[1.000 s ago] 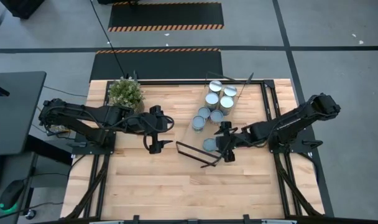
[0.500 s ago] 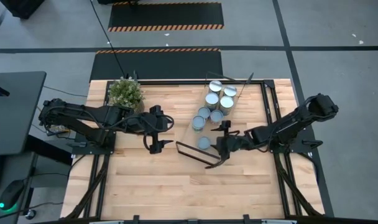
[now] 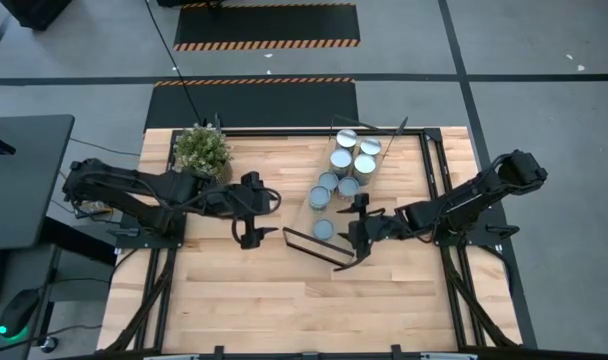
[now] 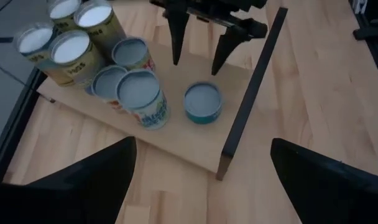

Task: Pick and place cans onto a shelf
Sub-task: Put the canned tuna on the shelf

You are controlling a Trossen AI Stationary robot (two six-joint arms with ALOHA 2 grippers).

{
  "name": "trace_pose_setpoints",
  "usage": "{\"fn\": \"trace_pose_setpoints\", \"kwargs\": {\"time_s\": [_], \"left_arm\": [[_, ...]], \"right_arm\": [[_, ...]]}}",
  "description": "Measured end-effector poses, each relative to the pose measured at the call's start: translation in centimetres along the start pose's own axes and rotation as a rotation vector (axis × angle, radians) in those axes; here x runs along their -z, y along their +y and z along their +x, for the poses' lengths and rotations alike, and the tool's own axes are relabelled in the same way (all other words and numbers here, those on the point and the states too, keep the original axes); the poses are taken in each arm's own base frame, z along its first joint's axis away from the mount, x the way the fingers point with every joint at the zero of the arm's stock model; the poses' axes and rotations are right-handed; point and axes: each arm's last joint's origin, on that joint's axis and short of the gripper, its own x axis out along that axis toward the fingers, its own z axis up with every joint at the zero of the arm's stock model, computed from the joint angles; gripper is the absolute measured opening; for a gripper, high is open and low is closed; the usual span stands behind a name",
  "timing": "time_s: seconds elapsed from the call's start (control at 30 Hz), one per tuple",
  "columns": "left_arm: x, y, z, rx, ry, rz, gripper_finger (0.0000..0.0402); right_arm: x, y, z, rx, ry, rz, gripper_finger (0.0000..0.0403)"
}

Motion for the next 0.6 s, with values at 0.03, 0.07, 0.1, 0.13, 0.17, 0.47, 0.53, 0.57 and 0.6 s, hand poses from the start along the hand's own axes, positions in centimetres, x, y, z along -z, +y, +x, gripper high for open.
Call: {"fn": "trace_pose_setpoints", "kwargs": {"time_s": [0.03,0.07,0.1,0.13,0.17,0.47,0.53,0.57,0.6], "left_arm": [[0.2,-0.2,0.3,0.002,0.000,0.003,0.0377],[0.5,-0.4,0.6,0.006,0.010,0.014,0.0377],[0.9,-0.7,0.9,0.012,0.023,0.024,0.0377],[1.4,-1.2,1.2,0.018,0.025,0.032,0.0377],[1.7,-1.7,1.5,0.022,0.018,0.041,0.0377],[5.4,-9.0,2.2,-0.047,-0.149,0.277,0.0377],[6.4,-10.1,2.5,-0.045,-0.149,0.293,0.0377],[6.5,-10.6,2.9,-0.033,-0.157,0.271,0.0377],[6.6,-11.1,3.4,-0.015,-0.156,0.247,0.0377]], "right_arm": [[0.0,0.1,0.0,-0.002,-0.003,-0.004,0.0320],[0.0,0.1,-0.1,-0.001,0.001,-0.008,0.0318],[0.1,0.1,-0.1,0.005,0.008,-0.012,0.0315],[0.1,0.2,-0.1,0.009,0.015,-0.012,0.0313],[0.2,0.3,-0.2,0.015,0.023,-0.012,0.0311],[0.4,1.8,-1.6,0.154,0.075,-0.043,0.0308],[0.2,1.9,-2.1,0.161,0.056,-0.026,0.0308],[0.0,1.9,-2.4,0.168,0.043,-0.014,0.0308],[-0.1,1.8,-2.7,0.175,0.031,-0.002,0.0308]]}}
